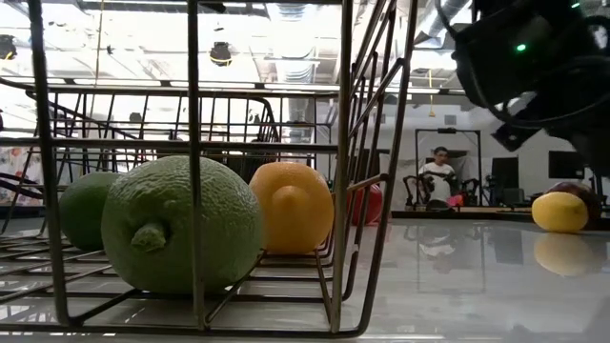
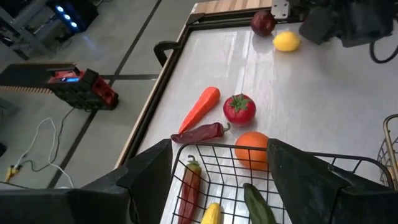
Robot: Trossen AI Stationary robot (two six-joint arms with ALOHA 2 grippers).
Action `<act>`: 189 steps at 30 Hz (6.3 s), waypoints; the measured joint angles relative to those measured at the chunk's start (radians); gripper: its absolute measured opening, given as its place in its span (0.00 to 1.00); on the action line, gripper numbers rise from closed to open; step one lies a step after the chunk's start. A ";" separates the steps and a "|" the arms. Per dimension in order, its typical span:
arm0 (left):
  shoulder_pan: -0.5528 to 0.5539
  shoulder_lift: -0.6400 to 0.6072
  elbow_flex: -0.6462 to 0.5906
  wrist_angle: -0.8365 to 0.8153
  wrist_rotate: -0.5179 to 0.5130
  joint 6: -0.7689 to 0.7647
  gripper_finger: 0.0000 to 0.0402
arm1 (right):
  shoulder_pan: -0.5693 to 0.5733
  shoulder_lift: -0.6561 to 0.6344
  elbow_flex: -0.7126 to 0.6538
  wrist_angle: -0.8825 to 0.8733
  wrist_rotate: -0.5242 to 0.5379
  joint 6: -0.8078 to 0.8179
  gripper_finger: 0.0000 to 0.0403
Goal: Sort produce into baskets
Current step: Put the top yellow lemon into the gold wire basket
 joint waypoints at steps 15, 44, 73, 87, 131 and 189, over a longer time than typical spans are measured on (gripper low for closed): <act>0.000 0.000 0.000 -0.022 0.000 0.001 0.62 | -0.241 -0.032 -0.009 0.177 0.124 -0.178 0.85; 0.000 0.000 0.000 -0.054 -0.004 -0.011 0.62 | -0.226 -0.031 -0.164 0.250 0.143 -0.494 0.79; 0.000 0.000 0.000 -0.055 -0.008 -0.011 0.62 | -0.174 -0.032 -0.046 0.344 0.257 -0.556 0.18; 0.000 0.000 0.000 -0.062 -0.006 -0.012 0.62 | -0.179 -0.032 -0.046 0.362 0.221 -0.542 0.76; 0.000 0.000 0.000 -0.069 -0.001 -0.024 0.62 | -0.151 -0.143 -0.065 0.668 0.314 -0.415 0.87; 0.000 0.000 0.000 0.009 -0.035 -0.010 0.62 | 0.014 -0.184 0.169 1.175 0.172 -0.557 0.58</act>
